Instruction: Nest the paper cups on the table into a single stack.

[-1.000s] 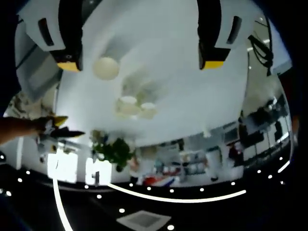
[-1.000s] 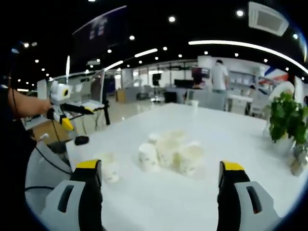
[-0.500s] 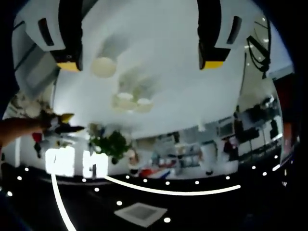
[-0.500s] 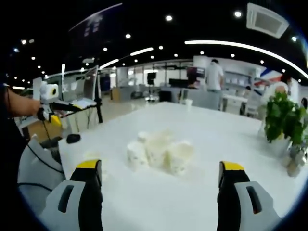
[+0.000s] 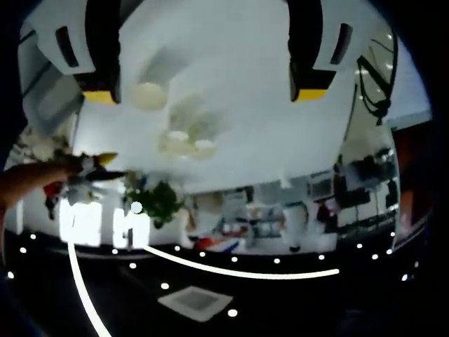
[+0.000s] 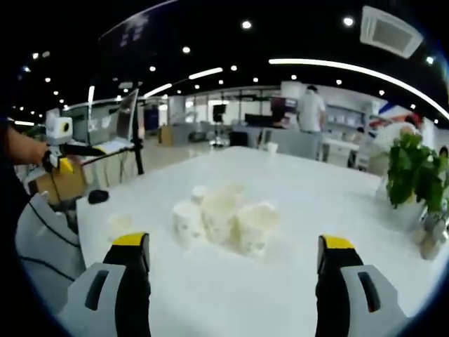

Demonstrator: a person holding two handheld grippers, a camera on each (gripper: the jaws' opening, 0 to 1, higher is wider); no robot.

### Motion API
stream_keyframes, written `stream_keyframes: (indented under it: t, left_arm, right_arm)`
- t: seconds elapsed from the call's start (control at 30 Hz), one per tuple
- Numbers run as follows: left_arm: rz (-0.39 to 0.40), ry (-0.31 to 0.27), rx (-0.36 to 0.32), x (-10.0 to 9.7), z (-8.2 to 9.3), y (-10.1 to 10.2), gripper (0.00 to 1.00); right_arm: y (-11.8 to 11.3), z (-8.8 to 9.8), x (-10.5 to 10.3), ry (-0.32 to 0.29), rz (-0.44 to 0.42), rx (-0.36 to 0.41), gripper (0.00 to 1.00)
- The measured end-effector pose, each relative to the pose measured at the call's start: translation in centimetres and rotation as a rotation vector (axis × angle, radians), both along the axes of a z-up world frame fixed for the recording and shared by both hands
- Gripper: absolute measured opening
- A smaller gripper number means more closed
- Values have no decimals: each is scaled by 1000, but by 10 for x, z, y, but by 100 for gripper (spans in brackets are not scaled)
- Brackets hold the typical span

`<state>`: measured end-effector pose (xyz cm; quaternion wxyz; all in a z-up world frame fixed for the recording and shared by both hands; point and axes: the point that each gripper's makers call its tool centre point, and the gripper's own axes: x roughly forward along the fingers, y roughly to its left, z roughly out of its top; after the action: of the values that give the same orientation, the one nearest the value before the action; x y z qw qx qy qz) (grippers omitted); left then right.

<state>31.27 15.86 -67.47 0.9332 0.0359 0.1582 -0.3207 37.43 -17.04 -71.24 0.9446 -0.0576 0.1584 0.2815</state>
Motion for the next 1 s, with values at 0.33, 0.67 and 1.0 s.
stream_keyframes:
  t: [0.33,0.67,1.0]
  left_arm:
    - [13,-4,1,-2,4,2,100]
    - [0,-3,-26,-5,6,-1,100]
    - [-40,-21,-48,-12,8,-9,100]
  right_arm:
    - [-7,-19,14,23,-28,-10,100]
    - [-2,-25,22,33,-24,-21,99]
    - [2,-32,45,46,-38,3,97]
